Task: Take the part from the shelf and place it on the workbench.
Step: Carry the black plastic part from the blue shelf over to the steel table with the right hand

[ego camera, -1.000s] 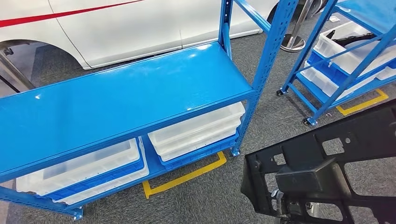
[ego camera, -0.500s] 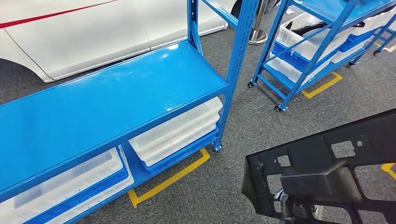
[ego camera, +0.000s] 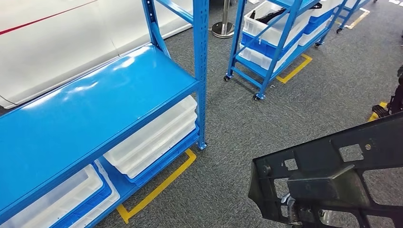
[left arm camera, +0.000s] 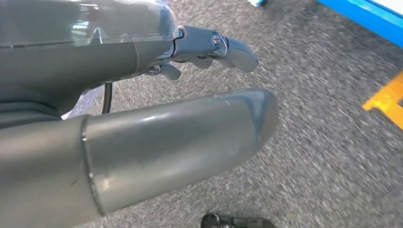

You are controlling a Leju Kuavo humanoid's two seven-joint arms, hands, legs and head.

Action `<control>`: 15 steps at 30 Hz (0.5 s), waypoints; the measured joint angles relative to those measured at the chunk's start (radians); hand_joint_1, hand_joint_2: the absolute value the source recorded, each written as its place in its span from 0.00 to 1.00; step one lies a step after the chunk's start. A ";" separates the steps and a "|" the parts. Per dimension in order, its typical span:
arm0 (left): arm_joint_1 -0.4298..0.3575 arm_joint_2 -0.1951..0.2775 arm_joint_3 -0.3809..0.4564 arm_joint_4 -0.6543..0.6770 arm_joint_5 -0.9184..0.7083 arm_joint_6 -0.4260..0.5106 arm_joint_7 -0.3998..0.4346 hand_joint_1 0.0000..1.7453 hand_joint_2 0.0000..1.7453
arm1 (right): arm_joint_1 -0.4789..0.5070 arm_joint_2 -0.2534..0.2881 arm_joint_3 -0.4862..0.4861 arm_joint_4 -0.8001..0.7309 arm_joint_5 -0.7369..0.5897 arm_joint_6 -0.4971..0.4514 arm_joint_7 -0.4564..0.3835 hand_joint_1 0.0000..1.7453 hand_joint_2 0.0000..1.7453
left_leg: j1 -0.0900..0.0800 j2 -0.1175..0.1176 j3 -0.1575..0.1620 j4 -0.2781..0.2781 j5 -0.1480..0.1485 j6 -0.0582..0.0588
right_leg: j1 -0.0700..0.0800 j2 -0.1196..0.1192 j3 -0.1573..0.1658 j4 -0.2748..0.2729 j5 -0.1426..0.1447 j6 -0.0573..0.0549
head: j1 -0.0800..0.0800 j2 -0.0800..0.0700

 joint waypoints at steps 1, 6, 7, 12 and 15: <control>0.001 0.000 0.000 0.000 0.000 0.000 0.001 0.00 0.00 | -0.001 0.000 0.000 0.000 0.005 -0.004 0.000 1.00 1.00 | 0.002 -0.031 -0.024 0.053 -0.032 -0.002 | -0.003 0.010 0.002 -0.004 0.002 -0.005 | 0.000 0.000; 0.008 0.000 0.001 0.000 0.000 -0.001 0.003 0.00 0.00 | -0.001 0.000 -0.001 0.000 0.027 -0.026 0.000 1.00 1.00 | 0.007 -0.073 -0.112 0.207 -0.052 -0.011 | -0.006 0.075 0.002 0.003 0.001 -0.008 | 0.000 0.000; 0.008 0.000 0.001 0.000 0.000 -0.001 0.003 0.00 0.00 | 0.000 0.000 -0.001 0.000 0.031 -0.029 0.000 1.00 1.00 | 0.011 -0.084 -0.089 0.146 -0.008 -0.013 | -0.007 0.089 0.003 0.007 -0.002 -0.004 | 0.000 0.000; 0.008 0.000 0.001 0.000 0.000 -0.001 0.004 0.00 0.00 | 0.002 0.000 0.000 0.000 0.046 -0.043 0.000 1.00 1.00 | 0.016 -0.154 -0.030 -0.014 0.048 -0.001 | -0.010 0.149 -0.022 0.030 -0.002 0.024 | 0.000 0.000; 0.005 -0.001 0.002 0.000 -0.001 -0.001 0.004 0.00 0.00 | 0.006 0.000 -0.001 0.000 0.052 -0.051 0.000 1.00 1.00 | 0.017 -0.117 -0.024 -0.025 0.057 0.021 | -0.011 0.123 -0.042 0.064 -0.021 0.038 | 0.001 0.000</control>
